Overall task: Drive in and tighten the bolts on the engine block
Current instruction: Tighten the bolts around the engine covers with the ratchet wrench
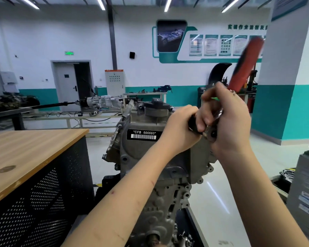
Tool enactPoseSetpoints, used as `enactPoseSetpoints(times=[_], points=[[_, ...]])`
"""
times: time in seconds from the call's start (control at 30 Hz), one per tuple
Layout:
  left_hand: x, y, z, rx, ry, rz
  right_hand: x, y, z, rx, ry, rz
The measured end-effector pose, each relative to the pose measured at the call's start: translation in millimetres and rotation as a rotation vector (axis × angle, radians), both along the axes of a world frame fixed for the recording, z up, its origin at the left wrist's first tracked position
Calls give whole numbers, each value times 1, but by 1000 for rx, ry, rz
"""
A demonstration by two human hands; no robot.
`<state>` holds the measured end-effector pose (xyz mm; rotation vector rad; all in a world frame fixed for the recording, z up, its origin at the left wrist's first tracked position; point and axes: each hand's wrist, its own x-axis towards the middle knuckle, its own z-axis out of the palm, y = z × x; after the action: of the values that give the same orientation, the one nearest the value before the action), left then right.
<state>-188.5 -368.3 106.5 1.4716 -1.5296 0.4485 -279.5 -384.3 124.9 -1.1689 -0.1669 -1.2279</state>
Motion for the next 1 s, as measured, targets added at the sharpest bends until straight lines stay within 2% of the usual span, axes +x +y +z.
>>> enactPoseSetpoints(times=[0.1, 0.13, 0.23, 0.3, 0.37, 0.47, 0.53, 0.63, 0.8, 0.93, 1.0], points=[[-1, 9, 5, 88, -94, 9, -1, -2, 6, -347, 194, -12], [2, 12, 5, 123, -72, 1, -2, -3, 8, -444, 256, -5], [9, 18, 7, 213, 5, -44, -2, -2, 9, -553, 321, 34], [8, 16, 8, 217, -27, -23, 0, 1, 8, -435, 231, 54], [2, 9, 8, 151, -58, 40, 3, 5, 5, -202, 70, 60], [-2, 3, 5, -18, 91, -40, 5, 7, 6, 174, -180, 103], [-4, 5, 3, -51, 183, -87, 3, 5, 6, 368, -298, 154], [-7, 4, 4, 20, 129, -48, 0, 2, 4, 414, -298, 168], [-7, 6, 7, 98, 30, -28, 1, -2, 1, 182, -126, 77], [-3, 9, 10, 193, -82, 34, -1, -6, 6, -207, 116, 86], [0, 10, 9, 222, -42, 15, -3, -8, 9, -406, 263, 72]])
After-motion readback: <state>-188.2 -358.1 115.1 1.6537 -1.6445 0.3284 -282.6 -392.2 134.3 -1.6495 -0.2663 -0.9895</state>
